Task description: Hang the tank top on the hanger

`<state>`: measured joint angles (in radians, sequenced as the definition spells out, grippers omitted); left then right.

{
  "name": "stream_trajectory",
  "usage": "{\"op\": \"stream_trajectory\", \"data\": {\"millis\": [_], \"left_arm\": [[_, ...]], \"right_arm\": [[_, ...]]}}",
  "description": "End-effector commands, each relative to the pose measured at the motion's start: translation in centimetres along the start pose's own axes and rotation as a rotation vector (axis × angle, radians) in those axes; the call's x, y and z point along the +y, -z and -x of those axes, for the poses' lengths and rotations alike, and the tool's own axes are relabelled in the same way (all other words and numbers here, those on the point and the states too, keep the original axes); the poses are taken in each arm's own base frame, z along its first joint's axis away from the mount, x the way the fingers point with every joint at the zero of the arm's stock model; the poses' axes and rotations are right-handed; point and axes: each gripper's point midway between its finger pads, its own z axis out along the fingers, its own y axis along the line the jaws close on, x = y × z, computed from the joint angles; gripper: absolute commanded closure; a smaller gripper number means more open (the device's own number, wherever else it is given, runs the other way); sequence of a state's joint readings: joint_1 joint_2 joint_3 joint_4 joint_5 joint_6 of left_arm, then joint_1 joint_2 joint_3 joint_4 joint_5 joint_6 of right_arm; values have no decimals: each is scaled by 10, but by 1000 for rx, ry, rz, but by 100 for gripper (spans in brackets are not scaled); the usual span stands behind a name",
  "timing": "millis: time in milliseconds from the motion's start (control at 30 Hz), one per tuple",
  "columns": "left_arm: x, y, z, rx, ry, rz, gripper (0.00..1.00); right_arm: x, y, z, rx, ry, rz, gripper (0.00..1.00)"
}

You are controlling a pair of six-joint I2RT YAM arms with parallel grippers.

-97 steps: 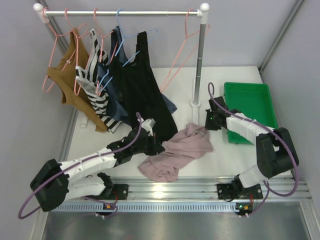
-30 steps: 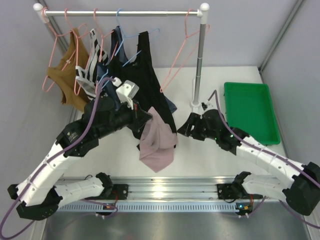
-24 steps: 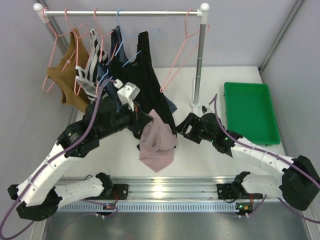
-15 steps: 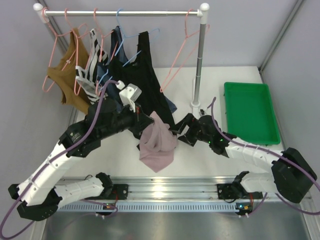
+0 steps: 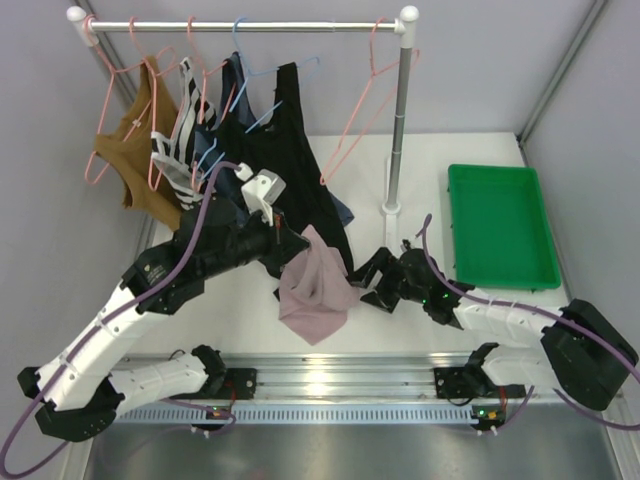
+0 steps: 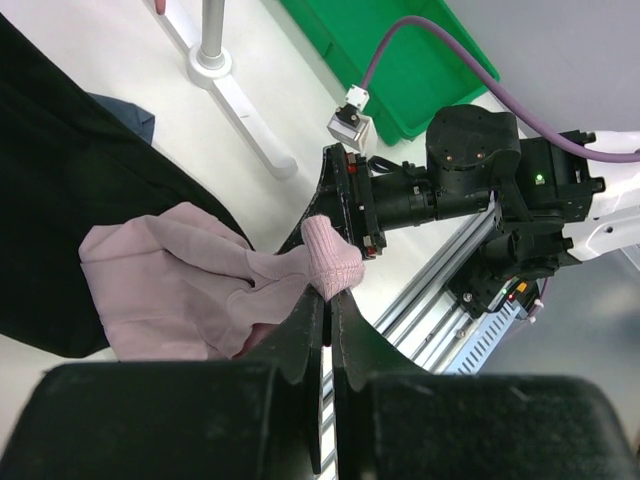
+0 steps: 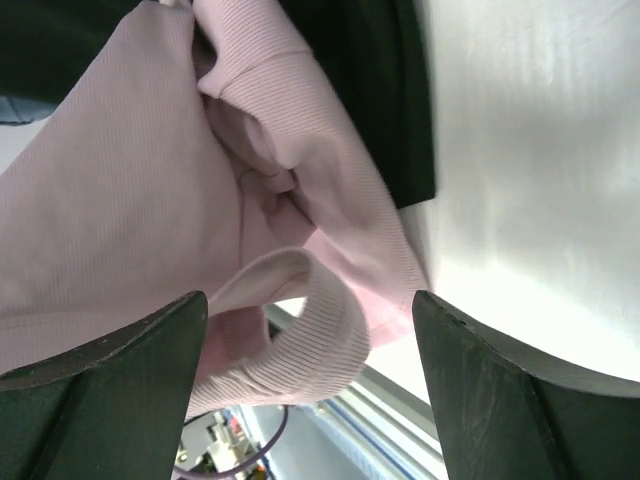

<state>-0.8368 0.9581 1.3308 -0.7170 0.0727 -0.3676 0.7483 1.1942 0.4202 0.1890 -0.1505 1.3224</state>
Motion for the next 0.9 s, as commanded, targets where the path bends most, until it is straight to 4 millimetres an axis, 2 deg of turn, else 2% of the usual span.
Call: {"op": "stream_trajectory", "data": {"millis": [0, 100, 200, 233, 300, 333, 400, 500, 600, 633, 667, 700, 733, 767, 800, 833, 867], "left_arm": [[-10, -3, 13, -52, 5, -45, 100], [-9, -5, 12, -48, 7, -42, 100], [-7, -6, 11, -49, 7, -37, 100], [-7, -5, 11, -48, 9, -37, 100], [-6, -5, 10, -48, 7, -34, 100], [-7, -5, 11, -51, 7, -35, 100], [-6, -3, 13, -56, 4, -31, 100], [-4, 1, 18, -66, -14, -14, 100], [-4, 8, 32, -93, -48, 7, 100], [-5, 13, 41, -116, -57, 10, 100], [-6, 14, 45, -124, -65, 10, 100], [-7, 16, 49, -132, -81, 10, 100], [-9, 20, 57, -153, -90, 6, 100], [-9, 22, 61, -164, -96, 11, 100], [-10, 22, 65, -172, -111, 11, 100], [-13, 28, 73, -194, -119, 6, 100], [-8, 30, 80, -218, -124, 39, 100]], "right_arm": [[41, 1, -4, 19, 0, 146, 16], [53, -1, -9, 46, -15, 184, 21], [61, -1, -12, 62, -41, 214, 35], [63, -1, -12, 62, -44, 220, 52], [64, 2, -11, 60, -40, 211, 70], [69, 3, -9, 54, -32, 216, 87], [75, 9, -3, 21, 17, 208, 100], [90, 27, 14, -66, 104, 171, 100], [115, 60, 40, -181, 234, 121, 100], [153, 85, 61, -286, 268, 164, 100], [151, 96, 66, -303, 302, 104, 100], [163, 107, 74, -337, 375, 96, 100], [202, 135, 85, -397, 402, 157, 100], [202, 142, 92, -424, 425, 109, 100], [212, 152, 97, -447, 480, 107, 100], [241, 179, 104, -495, 496, 154, 100], [249, 185, 111, -524, 514, 141, 100]]}}
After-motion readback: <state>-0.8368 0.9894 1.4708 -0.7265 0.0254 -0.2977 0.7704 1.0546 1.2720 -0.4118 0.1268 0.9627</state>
